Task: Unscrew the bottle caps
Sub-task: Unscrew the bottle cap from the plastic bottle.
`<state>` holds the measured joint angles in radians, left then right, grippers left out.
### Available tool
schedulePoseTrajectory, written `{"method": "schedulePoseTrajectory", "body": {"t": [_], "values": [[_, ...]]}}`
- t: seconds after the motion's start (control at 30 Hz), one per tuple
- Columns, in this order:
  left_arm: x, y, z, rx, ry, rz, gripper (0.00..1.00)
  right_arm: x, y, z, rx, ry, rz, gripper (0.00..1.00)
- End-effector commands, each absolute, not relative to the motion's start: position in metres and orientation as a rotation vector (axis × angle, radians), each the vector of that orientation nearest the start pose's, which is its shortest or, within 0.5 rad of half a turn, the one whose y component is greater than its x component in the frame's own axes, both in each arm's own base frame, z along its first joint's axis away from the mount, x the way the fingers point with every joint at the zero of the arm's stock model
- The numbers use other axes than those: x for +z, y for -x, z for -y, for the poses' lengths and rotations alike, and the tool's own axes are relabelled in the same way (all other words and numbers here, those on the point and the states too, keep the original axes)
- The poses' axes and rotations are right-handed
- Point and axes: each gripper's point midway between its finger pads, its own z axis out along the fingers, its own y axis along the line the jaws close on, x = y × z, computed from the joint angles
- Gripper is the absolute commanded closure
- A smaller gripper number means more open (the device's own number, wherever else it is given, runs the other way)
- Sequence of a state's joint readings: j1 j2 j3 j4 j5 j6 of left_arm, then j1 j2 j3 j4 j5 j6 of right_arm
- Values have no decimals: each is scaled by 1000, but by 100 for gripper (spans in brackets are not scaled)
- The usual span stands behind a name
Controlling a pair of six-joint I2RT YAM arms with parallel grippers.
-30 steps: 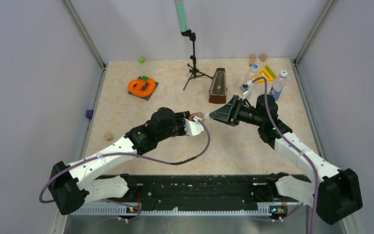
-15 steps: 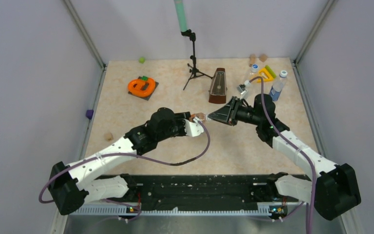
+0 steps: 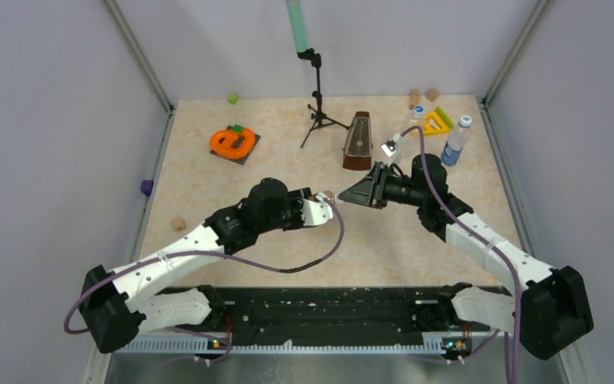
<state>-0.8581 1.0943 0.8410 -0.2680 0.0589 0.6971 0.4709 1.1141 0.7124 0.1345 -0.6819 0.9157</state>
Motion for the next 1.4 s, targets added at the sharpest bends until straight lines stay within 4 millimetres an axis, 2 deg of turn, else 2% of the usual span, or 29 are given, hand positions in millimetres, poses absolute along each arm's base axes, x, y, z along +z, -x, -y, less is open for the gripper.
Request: {"method": "schedulePoseTrajectory", "body": {"t": [0.0,0.37,0.73,0.97,1.23,1.37], "values": [[224,-233,276,-345,-1412,-1422,100,258,-208,-288,1574,377,-2000,100],[243,-216,281,-642,-1403,-1414,100,247,-191,-289,1538,536,-1987,100],[254,-215,280,-785,-1363,-1479,100,240,-182,-285,1514,612,-1989,100],[251,-211,282,-825,-1392,-1513,100,237,-183,-286,1514,609,-1994,99],[258,-211,287,-858,-1360,-1496,78,237,-184,-287,1525,603,-1992,99],[262,-214,288,-847,-1344,-1470,93,238,-184,-288,1532,601,-1986,99]]}}
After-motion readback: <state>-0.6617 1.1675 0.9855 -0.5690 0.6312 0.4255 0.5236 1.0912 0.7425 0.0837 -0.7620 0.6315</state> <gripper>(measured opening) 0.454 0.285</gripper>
